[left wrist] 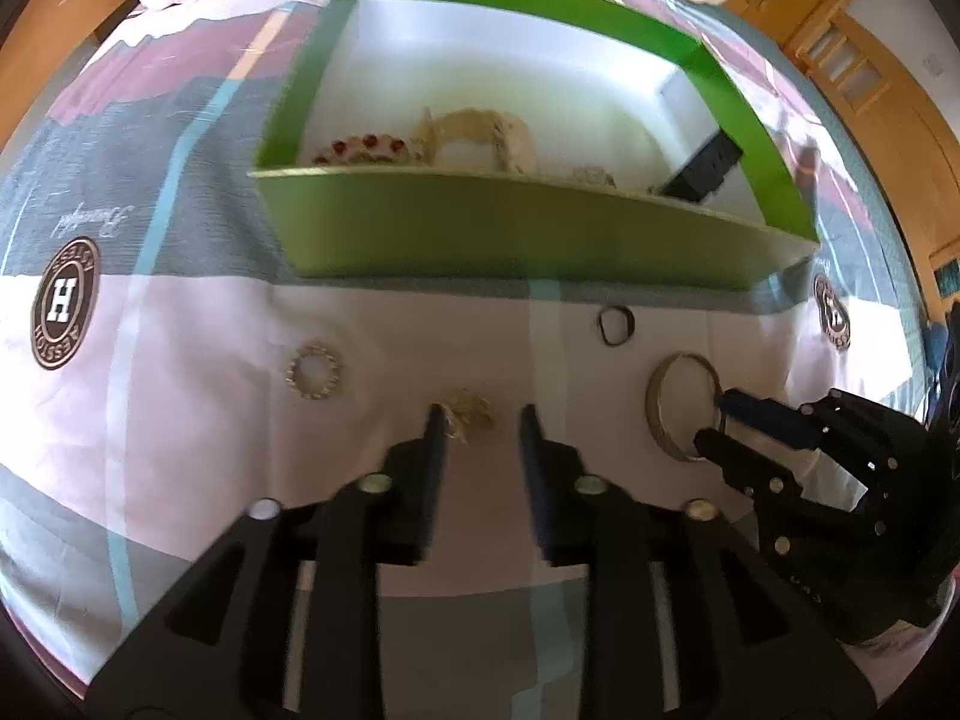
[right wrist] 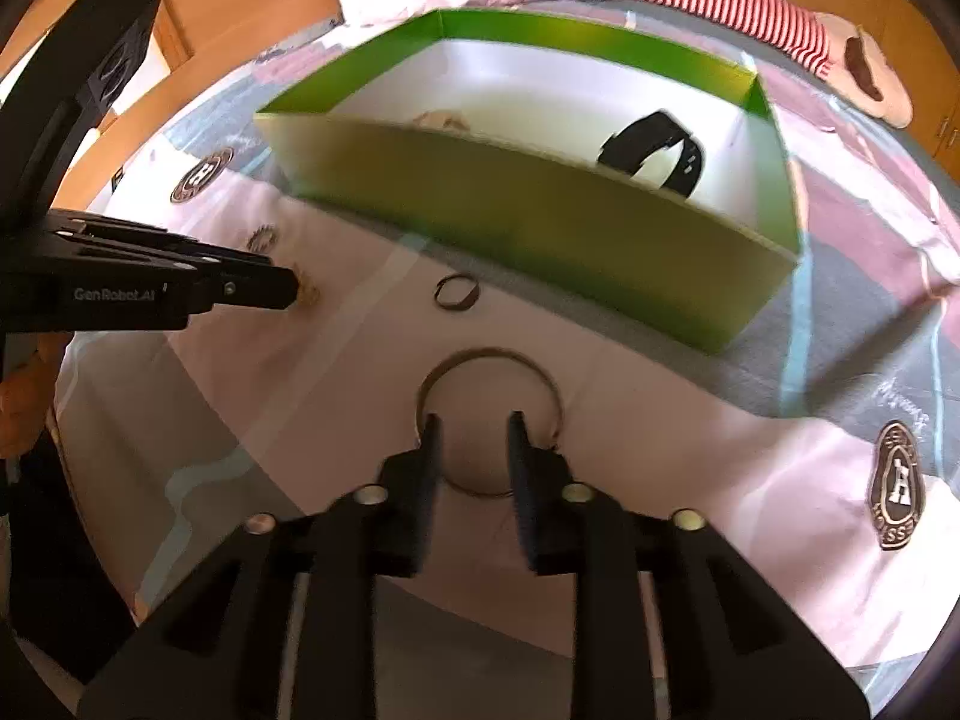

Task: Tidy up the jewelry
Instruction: 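Grasp the silver bangle with the right tool while the left tool grasps the gold charm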

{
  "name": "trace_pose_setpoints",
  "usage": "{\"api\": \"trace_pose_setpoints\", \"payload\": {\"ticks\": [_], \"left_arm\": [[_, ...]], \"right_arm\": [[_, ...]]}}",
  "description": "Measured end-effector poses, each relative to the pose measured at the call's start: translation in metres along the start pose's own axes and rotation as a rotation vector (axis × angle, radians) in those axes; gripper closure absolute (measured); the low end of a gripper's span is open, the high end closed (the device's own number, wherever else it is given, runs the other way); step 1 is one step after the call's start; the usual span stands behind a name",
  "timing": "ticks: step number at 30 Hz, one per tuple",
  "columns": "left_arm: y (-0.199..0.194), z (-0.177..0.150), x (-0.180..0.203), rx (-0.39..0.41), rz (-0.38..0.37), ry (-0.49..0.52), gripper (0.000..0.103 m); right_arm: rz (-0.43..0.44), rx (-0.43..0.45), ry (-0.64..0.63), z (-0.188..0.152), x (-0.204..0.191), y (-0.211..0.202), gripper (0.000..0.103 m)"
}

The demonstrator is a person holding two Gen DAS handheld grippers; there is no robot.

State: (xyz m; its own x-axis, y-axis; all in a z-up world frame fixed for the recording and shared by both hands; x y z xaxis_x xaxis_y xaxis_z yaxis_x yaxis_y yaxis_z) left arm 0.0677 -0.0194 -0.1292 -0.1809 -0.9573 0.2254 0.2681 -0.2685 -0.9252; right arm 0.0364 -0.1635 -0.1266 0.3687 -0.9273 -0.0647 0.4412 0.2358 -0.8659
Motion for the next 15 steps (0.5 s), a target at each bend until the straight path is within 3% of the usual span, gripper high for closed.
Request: {"api": "trace_pose_setpoints", "payload": {"ticks": [3,6,9,15], "left_arm": [[-0.007,0.005,-0.015,0.019,0.002,-0.059,0.055],[-0.008,0.009,-0.028,0.025,-0.001,-0.132,0.035],[-0.001,0.009,-0.027,0.007,-0.009,-0.15,0.035],[0.011,0.004,-0.007,0.001,0.026,-0.07,0.035]], "right_arm": [[-0.046,0.036,0.043,0.002,0.011,-0.003,0.032],[-0.059,0.039,0.054,0.001,0.014,0.0,0.017],[-0.089,0.026,0.021,0.0,0.01,0.008,0.015],[-0.158,0.017,-0.065,-0.006,0.001,0.02,0.015]]}}
Point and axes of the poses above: each gripper's, at about its wrist camera, not at the fingertips, and y roughly the way its jaws point, x to its right, z to its top, the point moved 7 cm from there along y, roughly the way its jaws point, and after that the axes turned 1 degree about -y, right-handed, at the moved point
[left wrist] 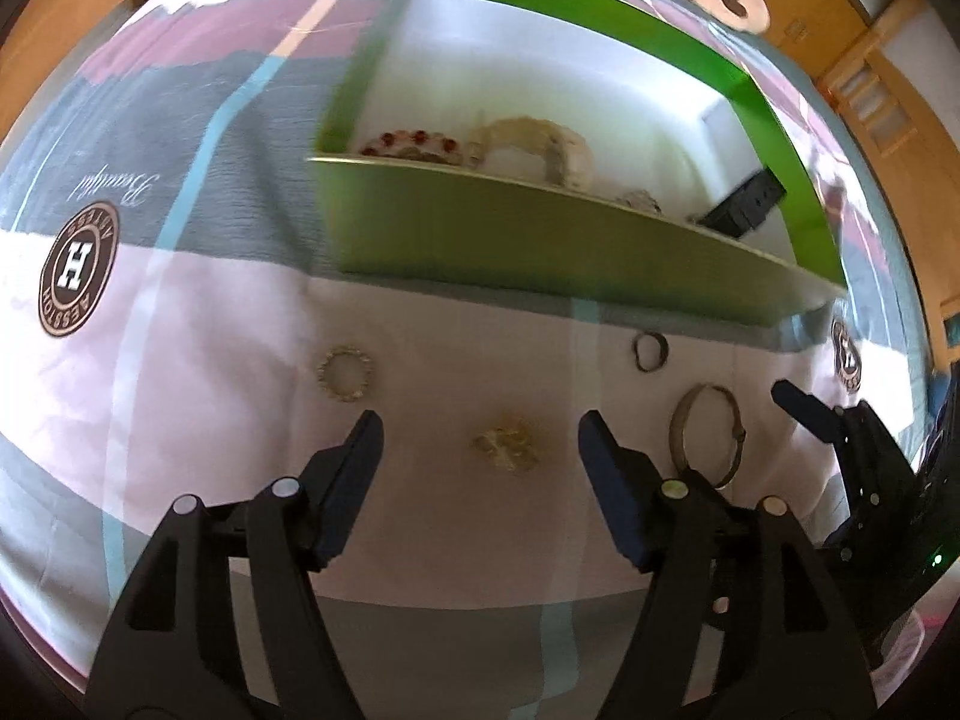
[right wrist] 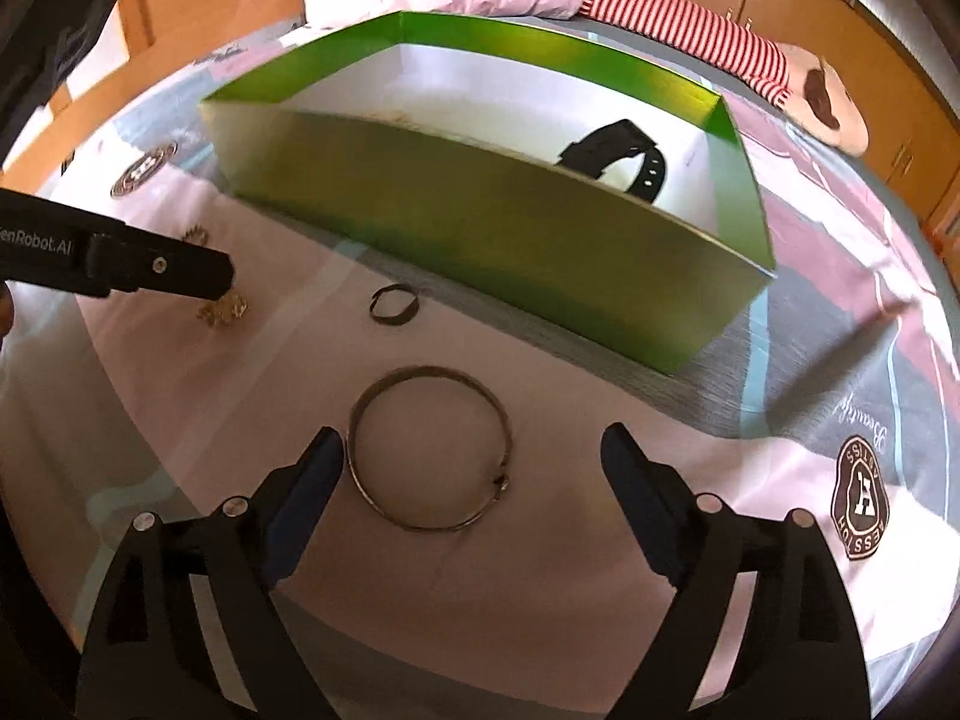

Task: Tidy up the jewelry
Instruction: 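Grasp the silver bangle with the right tool while the left tool grasps the gold charm, then carry the bangle and charm over the green box and open both tools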

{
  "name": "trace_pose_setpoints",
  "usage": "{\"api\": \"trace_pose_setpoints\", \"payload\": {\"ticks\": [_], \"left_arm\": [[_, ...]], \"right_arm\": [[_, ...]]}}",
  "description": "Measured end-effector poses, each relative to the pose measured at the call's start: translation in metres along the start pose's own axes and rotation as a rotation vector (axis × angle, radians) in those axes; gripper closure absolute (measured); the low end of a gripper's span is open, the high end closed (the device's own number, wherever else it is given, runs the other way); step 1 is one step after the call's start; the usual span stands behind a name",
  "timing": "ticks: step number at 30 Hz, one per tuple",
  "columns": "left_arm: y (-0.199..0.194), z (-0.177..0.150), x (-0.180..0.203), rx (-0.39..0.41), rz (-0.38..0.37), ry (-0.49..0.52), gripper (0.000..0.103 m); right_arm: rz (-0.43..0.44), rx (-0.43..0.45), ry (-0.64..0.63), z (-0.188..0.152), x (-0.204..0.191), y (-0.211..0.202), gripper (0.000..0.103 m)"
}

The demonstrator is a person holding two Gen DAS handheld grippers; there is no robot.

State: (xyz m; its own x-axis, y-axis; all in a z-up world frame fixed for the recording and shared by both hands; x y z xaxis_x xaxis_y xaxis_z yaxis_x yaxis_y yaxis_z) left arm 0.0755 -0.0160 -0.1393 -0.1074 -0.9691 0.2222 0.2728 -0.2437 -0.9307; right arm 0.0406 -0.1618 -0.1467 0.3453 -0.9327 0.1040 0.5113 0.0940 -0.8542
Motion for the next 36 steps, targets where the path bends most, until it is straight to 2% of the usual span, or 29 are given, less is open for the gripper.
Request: {"api": "trace_pose_setpoints", "payload": {"ticks": [2,4,5,6,8,9,10,17,21,28,31,36], "left_arm": [[0.002,-0.002,0.005,0.003,0.004,0.022,0.037],[0.007,-0.004,0.012,-0.008,-0.015,0.04,0.05],[0.009,-0.005,0.014,-0.016,-0.028,0.044,0.064],[0.013,-0.007,0.017,-0.03,-0.034,0.048,0.067],[0.017,-0.009,0.018,-0.026,-0.017,0.057,0.067],[0.017,-0.009,0.019,-0.02,-0.011,0.063,0.067],[0.016,-0.009,0.019,-0.018,-0.01,0.064,0.067],[0.013,-0.007,0.015,-0.01,0.0,0.061,0.087],[0.004,-0.004,0.016,0.013,-0.011,0.065,0.089],[-0.003,0.001,0.008,0.02,-0.031,0.027,0.089],[-0.001,0.0,0.007,0.013,-0.029,0.019,0.084],[0.009,-0.008,0.016,-0.018,-0.01,0.066,0.076]], "right_arm": [[0.003,-0.006,-0.01,-0.001,-0.003,0.003,0.016],[0.031,-0.011,0.002,-0.001,-0.006,0.004,0.02],[0.052,-0.017,0.009,-0.001,-0.006,0.005,0.025],[0.067,-0.021,0.016,-0.001,-0.006,0.005,0.027],[0.087,-0.025,0.025,-0.001,-0.006,0.005,0.034],[0.091,-0.023,0.023,-0.001,-0.007,0.004,0.042],[0.088,-0.022,0.02,-0.001,-0.007,0.003,0.044],[0.113,-0.013,0.03,0.0,-0.01,-0.005,0.045],[0.119,0.022,0.054,0.006,-0.005,-0.016,0.045],[0.109,-0.009,0.099,0.003,0.006,-0.01,0.045],[0.113,-0.012,0.105,0.003,0.006,-0.009,0.045],[0.112,-0.026,0.094,0.0,0.005,-0.006,0.045]]}}
Point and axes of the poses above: each gripper's, at about its wrist camera, not at the fingertips, and y roughly the way its jaws point, x to its right, z to its top, the point moved 7 cm from there along y, roughly the way its jaws point, and after that the axes turned 1 degree about -y, right-handed, at the moved point
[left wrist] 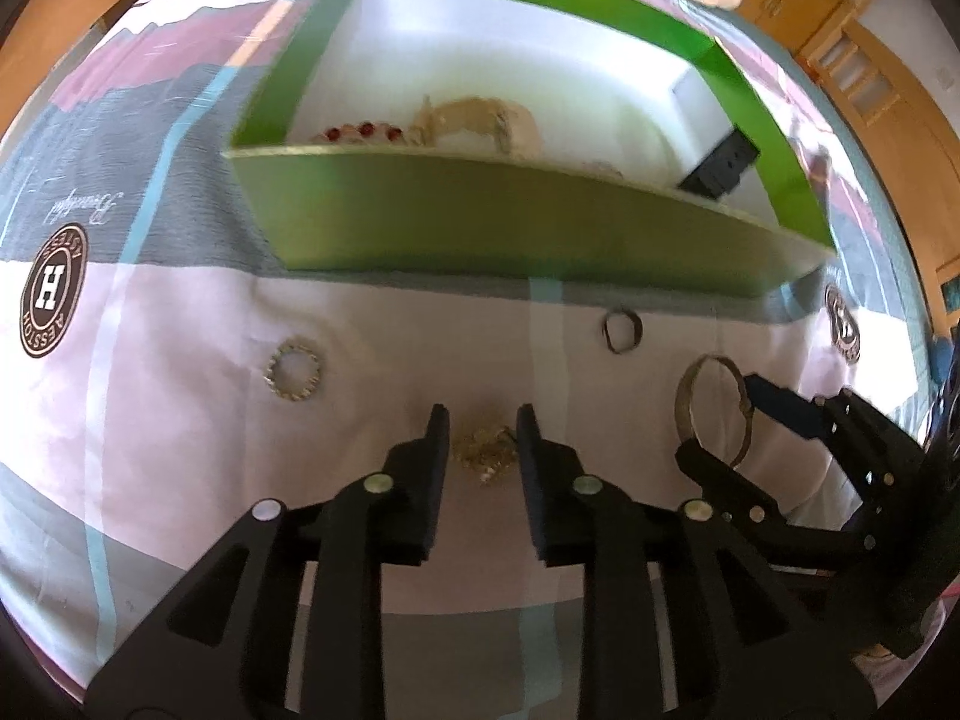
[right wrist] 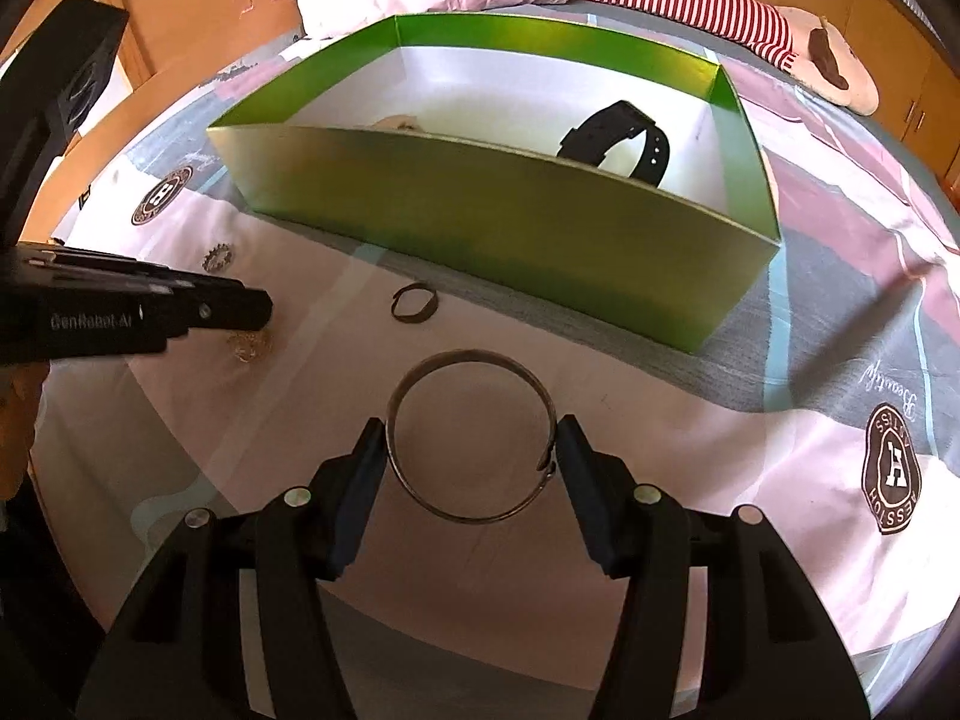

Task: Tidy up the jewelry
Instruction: 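Carry the bangle and charm over the green box and open both tools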

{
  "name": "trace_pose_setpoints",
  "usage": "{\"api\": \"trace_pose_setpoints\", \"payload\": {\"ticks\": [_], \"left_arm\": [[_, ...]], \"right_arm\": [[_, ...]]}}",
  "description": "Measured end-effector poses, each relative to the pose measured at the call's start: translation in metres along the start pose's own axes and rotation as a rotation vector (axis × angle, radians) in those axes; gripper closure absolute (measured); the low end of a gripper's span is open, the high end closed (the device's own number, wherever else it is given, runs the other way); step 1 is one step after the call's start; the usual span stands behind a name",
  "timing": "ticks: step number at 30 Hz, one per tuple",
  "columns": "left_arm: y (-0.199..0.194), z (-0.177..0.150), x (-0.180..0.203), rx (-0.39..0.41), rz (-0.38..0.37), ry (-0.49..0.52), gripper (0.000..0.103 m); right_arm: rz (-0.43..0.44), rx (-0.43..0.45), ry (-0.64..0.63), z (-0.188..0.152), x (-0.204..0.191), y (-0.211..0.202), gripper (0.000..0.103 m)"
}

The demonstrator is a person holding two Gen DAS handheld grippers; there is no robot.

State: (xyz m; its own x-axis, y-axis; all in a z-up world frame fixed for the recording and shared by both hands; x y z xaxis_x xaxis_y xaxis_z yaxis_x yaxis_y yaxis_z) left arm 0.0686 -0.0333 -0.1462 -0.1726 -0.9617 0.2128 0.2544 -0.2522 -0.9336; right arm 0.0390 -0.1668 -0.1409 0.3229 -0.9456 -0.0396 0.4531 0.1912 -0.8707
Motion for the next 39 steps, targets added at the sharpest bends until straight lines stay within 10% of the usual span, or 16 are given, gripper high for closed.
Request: {"api": "trace_pose_setpoints", "payload": {"ticks": [22,39], "left_arm": [[-0.003,0.001,-0.004,0.007,0.021,-0.013,0.083],[-0.079,0.09,0.015,0.295,0.058,0.042,0.083]], "right_arm": [[0.001,0.002,-0.004,0.0,-0.003,-0.001,0.045],[0.04,0.208,0.103,0.087,0.022,-0.055,0.045]]}}
Point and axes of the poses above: each gripper's, at about its wrist camera, not at the fingertips, and y roughly the way its jaws point, x to its right, z to its top, the point moved 7 cm from there along y, roughly the way its jaws point, and after that the axes turned 1 degree about -y, right-handed, at the moved point
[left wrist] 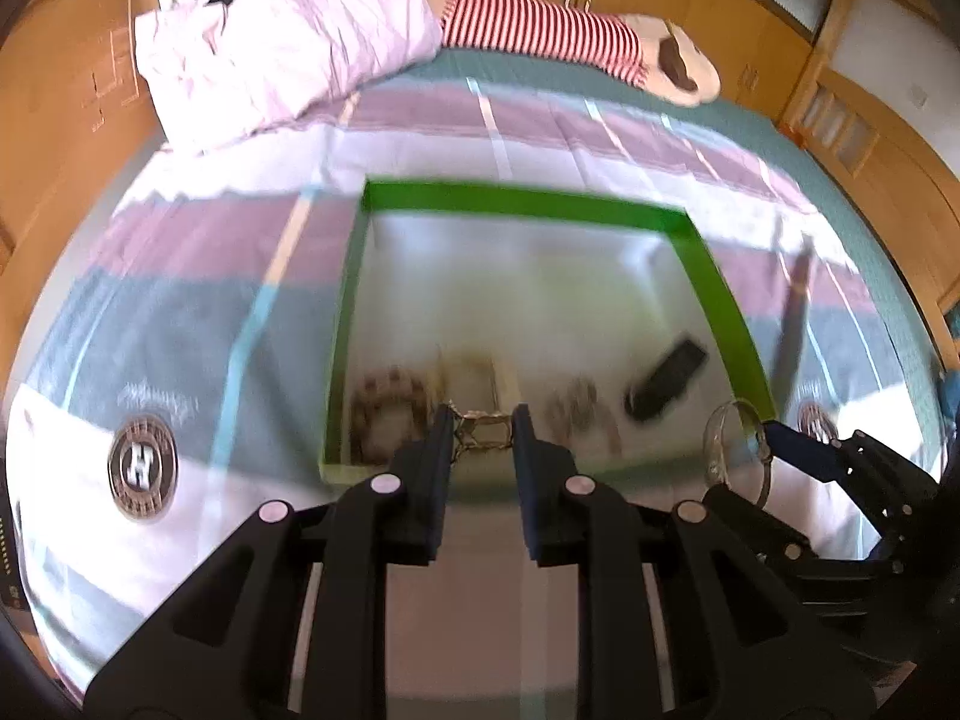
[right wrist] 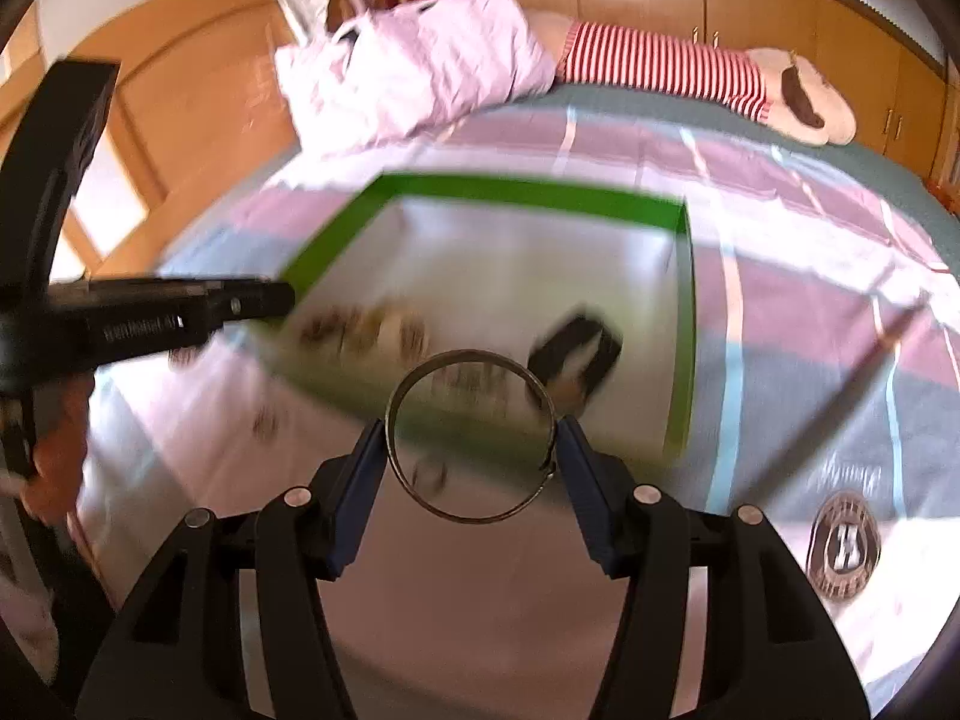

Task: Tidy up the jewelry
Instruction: 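Carry the bangle and charm over the green box and open both tools, then grasp the small gold beaded ring with the left tool while the right tool reaches the black ring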

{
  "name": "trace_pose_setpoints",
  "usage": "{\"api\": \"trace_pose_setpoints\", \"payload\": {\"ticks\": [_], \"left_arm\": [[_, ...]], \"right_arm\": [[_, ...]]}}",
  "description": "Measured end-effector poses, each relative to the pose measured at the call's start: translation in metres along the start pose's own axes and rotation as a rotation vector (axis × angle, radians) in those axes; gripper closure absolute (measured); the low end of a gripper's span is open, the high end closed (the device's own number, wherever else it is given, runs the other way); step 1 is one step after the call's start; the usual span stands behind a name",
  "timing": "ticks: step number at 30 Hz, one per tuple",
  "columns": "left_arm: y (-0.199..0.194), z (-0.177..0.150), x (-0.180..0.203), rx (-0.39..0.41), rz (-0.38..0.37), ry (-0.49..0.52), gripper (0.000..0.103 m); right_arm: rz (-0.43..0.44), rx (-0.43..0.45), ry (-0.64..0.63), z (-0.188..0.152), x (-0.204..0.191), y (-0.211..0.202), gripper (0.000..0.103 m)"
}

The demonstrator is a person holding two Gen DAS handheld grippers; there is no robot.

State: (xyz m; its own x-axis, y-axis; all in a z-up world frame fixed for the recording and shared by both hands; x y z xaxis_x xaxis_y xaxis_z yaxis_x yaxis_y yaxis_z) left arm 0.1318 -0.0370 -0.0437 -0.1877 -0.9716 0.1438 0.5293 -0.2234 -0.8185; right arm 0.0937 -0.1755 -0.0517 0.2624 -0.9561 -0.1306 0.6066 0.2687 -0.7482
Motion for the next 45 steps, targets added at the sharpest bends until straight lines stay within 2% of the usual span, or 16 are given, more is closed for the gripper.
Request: {"api": "trace_pose_setpoints", "payload": {"ticks": [4,7,11,12,15,17,21,24,26,32,34,45], "left_arm": [[0.027,0.009,-0.01,-0.045,-0.014,-0.064,0.083],[0.04,0.006,-0.018,-0.069,0.009,-0.085,0.083],[0.035,0.006,-0.023,-0.064,0.003,-0.104,0.058],[0.031,0.006,-0.024,-0.064,0.001,-0.105,0.052],[0.014,-0.002,-0.024,-0.072,-0.01,-0.097,0.05],[0.003,-0.017,-0.029,-0.091,0.03,-0.07,0.046],[-0.003,-0.053,-0.05,-0.137,0.138,-0.054,0.038],[-0.004,-0.078,-0.066,-0.151,0.189,-0.074,0.037],[-0.007,-0.083,-0.066,-0.127,0.207,-0.06,0.036],[-0.025,-0.071,-0.041,0.009,0.229,0.053,0.024],[-0.026,-0.069,-0.033,0.026,0.241,0.088,0.023],[-0.015,-0.076,-0.027,-0.005,0.249,0.104,0.02]], "right_arm": [[-0.019,-0.023,0.016,0.02,0.001,0.033,0.045],[-0.056,-0.034,-0.012,0.024,-0.002,0.045,0.044],[-0.02,-0.02,0.015,0.019,0.002,0.029,0.03],[-0.015,-0.016,0.017,0.016,0.002,0.022,0.029],[0.059,-0.023,0.019,-0.003,-0.002,-0.002,0.029],[0.105,-0.049,0.019,-0.026,-0.007,-0.011,0.029],[0.097,-0.12,0.01,-0.066,-0.011,0.002,0.029],[0.068,-0.159,0.012,-0.084,-0.014,0.015,0.029],[0.074,-0.162,0.021,-0.088,-0.019,0.02,0.029],[0.035,-0.105,-0.018,-0.087,-0.029,0.022,0.029],[0.023,-0.092,-0.027,-0.086,-0.029,0.021,0.029],[0.001,-0.07,-0.006,-0.083,-0.019,0.023,0.029]]}}
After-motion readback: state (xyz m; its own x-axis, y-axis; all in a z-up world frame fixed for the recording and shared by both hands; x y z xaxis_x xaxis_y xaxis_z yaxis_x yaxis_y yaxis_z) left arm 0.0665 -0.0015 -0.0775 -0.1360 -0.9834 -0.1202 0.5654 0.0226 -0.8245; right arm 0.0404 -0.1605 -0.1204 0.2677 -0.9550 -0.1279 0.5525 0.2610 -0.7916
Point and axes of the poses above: each gripper's, at about its wrist camera, not at the fingertips, and y roughly the way its jaws point, x to its right, z to its top, the point moved 7 cm from there along y, roughly the way its jaws point, and after that the axes turned 1 degree about -y, right-handed, at the moved point
